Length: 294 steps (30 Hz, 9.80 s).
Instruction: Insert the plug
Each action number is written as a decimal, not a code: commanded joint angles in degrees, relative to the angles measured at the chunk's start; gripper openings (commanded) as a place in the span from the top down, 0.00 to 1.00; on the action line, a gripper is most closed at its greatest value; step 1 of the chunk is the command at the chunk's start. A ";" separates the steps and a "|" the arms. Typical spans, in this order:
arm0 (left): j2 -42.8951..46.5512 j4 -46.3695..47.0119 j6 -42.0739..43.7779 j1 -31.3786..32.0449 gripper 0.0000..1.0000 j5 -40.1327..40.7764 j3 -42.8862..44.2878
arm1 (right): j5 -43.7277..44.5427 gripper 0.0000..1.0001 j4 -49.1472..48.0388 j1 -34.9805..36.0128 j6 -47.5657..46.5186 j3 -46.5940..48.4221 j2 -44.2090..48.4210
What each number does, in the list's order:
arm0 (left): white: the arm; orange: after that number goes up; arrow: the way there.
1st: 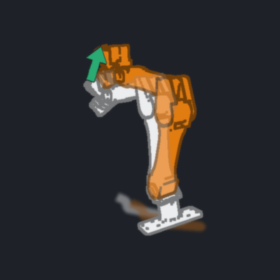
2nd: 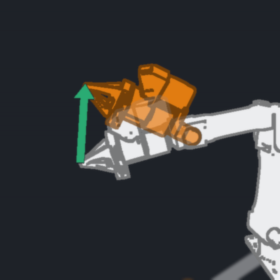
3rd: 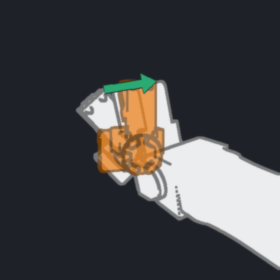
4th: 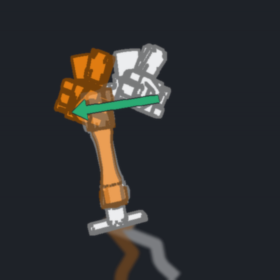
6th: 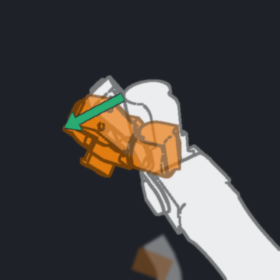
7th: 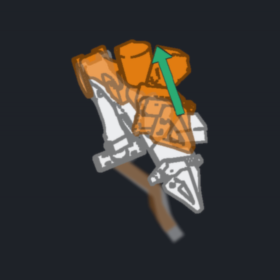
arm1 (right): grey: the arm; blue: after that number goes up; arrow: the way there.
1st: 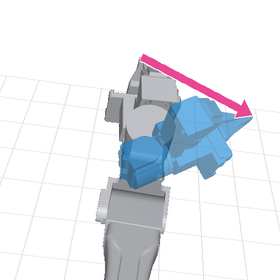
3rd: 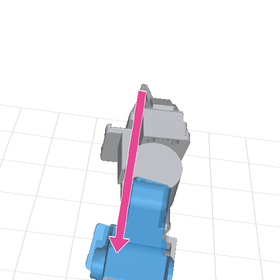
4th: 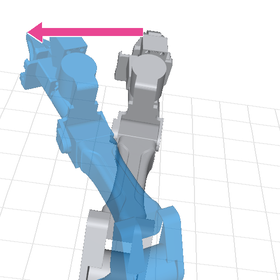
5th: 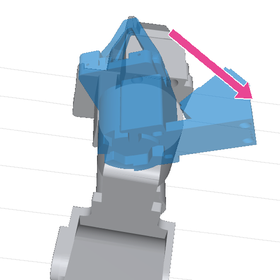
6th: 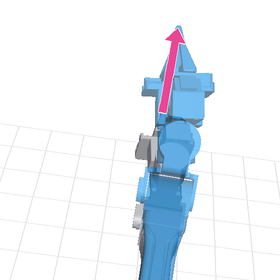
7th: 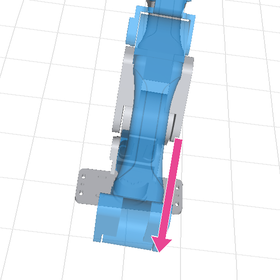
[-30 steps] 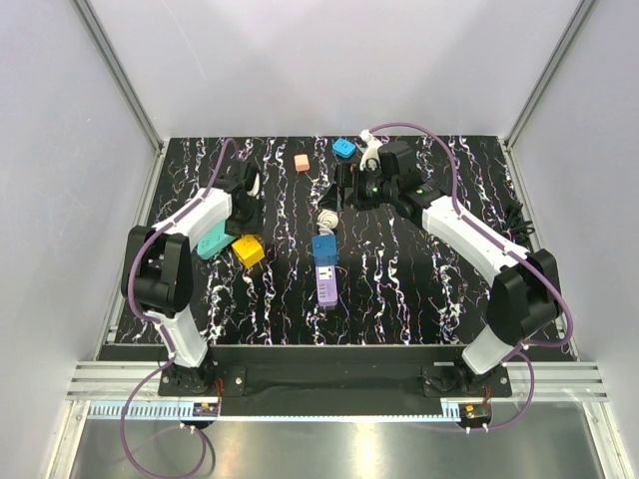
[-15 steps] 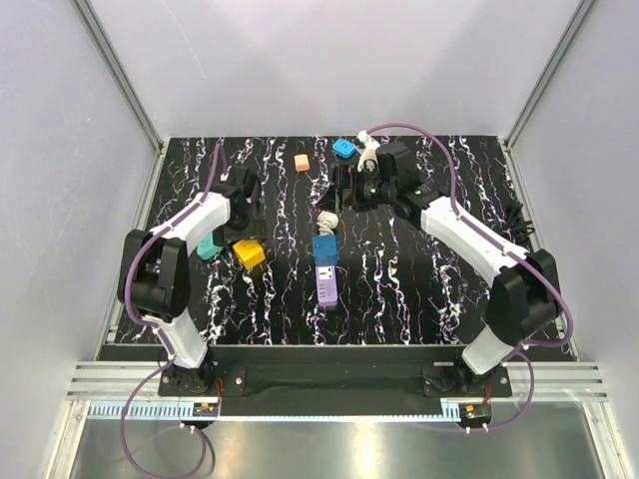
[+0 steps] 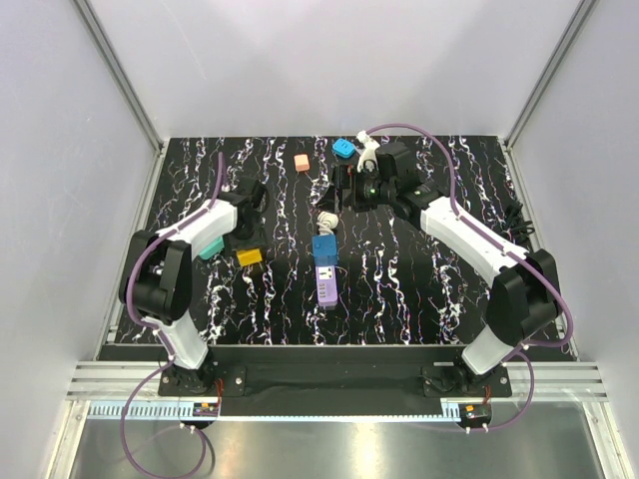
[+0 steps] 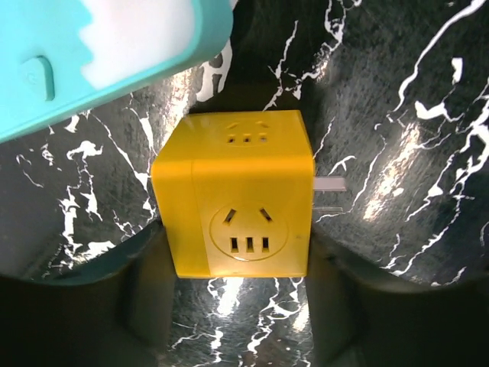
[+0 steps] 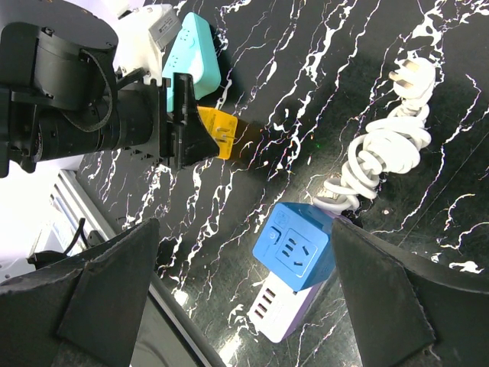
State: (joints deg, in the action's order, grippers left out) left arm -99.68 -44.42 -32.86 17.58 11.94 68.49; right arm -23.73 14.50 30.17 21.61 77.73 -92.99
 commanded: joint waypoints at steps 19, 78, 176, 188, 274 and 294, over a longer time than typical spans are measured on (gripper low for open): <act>48.43 35.28 18.09 13.34 1.00 -16.60 -21.81 | -15.47 0.00 -27.50 1.37 28.75 -3.55 0.79; 48.52 38.01 -20.93 -1.50 0.15 -68.99 -17.86 | -23.20 1.00 -55.54 11.75 -29.87 -29.39 26.28; 54.85 61.29 -26.72 4.48 1.00 -37.43 -22.52 | -6.68 0.00 -59.33 17.63 -42.78 -30.19 25.23; 53.89 61.66 -27.53 5.00 1.00 -42.17 -22.70 | 0.43 0.14 -65.04 22.39 -48.41 -26.93 18.11; 10.21 4.41 99.31 -25.67 1.00 -38.50 7.28 | 7.46 0.00 -69.08 22.30 -17.83 -58.75 51.77; 4.05 27.47 70.22 -32.62 1.00 -21.25 -3.97 | 5.71 0.00 -68.38 22.30 -18.35 -58.05 52.39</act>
State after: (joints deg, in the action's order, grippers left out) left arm -96.62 -20.38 41.41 -15.97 -5.32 65.10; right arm -18.57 -51.79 52.25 3.53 19.25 -40.75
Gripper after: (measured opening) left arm 0.641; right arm 0.994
